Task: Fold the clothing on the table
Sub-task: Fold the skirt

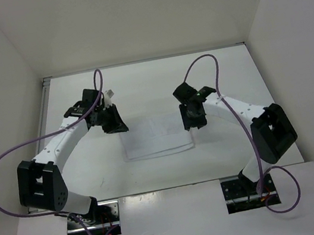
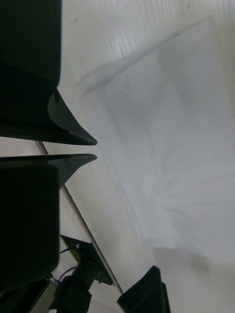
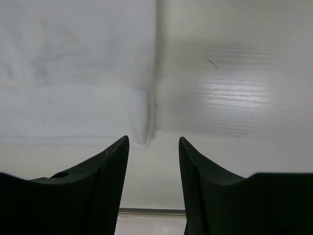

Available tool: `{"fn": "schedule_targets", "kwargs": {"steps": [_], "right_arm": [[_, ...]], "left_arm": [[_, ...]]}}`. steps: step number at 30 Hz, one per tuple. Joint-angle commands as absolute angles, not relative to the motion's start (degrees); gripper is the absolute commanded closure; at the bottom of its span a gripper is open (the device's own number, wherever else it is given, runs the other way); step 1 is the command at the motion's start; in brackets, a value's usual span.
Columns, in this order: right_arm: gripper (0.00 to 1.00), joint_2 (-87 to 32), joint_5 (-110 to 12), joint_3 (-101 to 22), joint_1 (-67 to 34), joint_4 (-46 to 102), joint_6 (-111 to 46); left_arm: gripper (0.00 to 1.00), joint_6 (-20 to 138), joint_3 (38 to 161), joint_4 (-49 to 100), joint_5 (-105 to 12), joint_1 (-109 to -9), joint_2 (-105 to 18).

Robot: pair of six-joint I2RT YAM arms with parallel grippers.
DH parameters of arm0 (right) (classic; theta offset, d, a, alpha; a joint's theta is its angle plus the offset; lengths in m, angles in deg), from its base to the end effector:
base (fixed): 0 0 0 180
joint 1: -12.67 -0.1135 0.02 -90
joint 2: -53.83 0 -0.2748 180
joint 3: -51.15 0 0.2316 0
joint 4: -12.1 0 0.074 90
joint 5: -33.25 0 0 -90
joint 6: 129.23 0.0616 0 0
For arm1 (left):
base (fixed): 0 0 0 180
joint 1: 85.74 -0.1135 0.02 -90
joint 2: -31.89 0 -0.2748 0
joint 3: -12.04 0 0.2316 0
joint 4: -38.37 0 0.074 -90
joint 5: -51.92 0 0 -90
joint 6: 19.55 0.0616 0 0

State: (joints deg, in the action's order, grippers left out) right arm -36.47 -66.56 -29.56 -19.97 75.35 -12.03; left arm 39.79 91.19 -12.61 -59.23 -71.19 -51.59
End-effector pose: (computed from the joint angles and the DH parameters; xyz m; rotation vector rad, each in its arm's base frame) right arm 0.2495 0.1473 0.2210 -0.0966 2.7962 0.0025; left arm 0.2795 -0.0955 0.2610 -0.2157 2.6140 -0.7656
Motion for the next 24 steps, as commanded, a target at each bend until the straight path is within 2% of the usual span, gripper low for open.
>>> {"fn": "schedule_targets", "kwargs": {"steps": [1, 5, 8, 10, 11, 14, 20, 21, 23, 24], "right_arm": [[0.49, -38.26, -67.13, -30.75, -17.22, 70.37, -11.37], [0.50, -40.56, -63.09, -30.75, -15.28, 67.20, -11.37], [0.51, -41.17, -60.80, -30.75, -15.28, 65.71, -11.37], [0.51, -41.70, -59.30, -30.75, -14.67, 65.01, -11.89], [0.53, -42.23, -58.61, -30.23, -14.66, 65.00, -11.29], [0.54, -39.88, -56.15, -28.91, -14.66, 64.39, -10.66], [0.55, -33.09, -47.62, -28.72, -15.19, 60.70, -10.75], [0.55, -33.09, -46.74, -29.77, -15.19, 60.69, -10.75], [0.59, -35.02, -46.12, -30.65, -15.19, 60.00, -10.75], [0.60, -36.85, -45.51, -31.36, -15.19, 59.47, -10.75]], "left_arm": [[0.82, 37.66, 93.49, -8.72, -63.75, -68.96, -53.27], [0.84, 39.15, 94.90, -8.11, -63.14, -65.80, -53.89], [0.59, 39.16, 96.48, -8.11, -59.97, -64.56, -55.29], [0.56, 39.16, 96.49, -4.78, -59.97, -64.03, -56.70], [0.62, 39.68, 96.49, -3.72, -61.62, -64.03, -58.88], [0.99, 39.68, 99.12, -3.10, -62.25, -64.03, -64.76], [1.00, 35.82, 97.64, -4.85, -49.53, -64.03, -64.71], [0.90, 35.03, 96.41, -4.85, -46.37, -64.64, -62.96], [0.61, 35.03, 95.09, -6.43, -43.54, -65.35, -61.11], [0.54, 34.42, 94.38, -6.44, -41.44, -66.04, -59.53]]}}
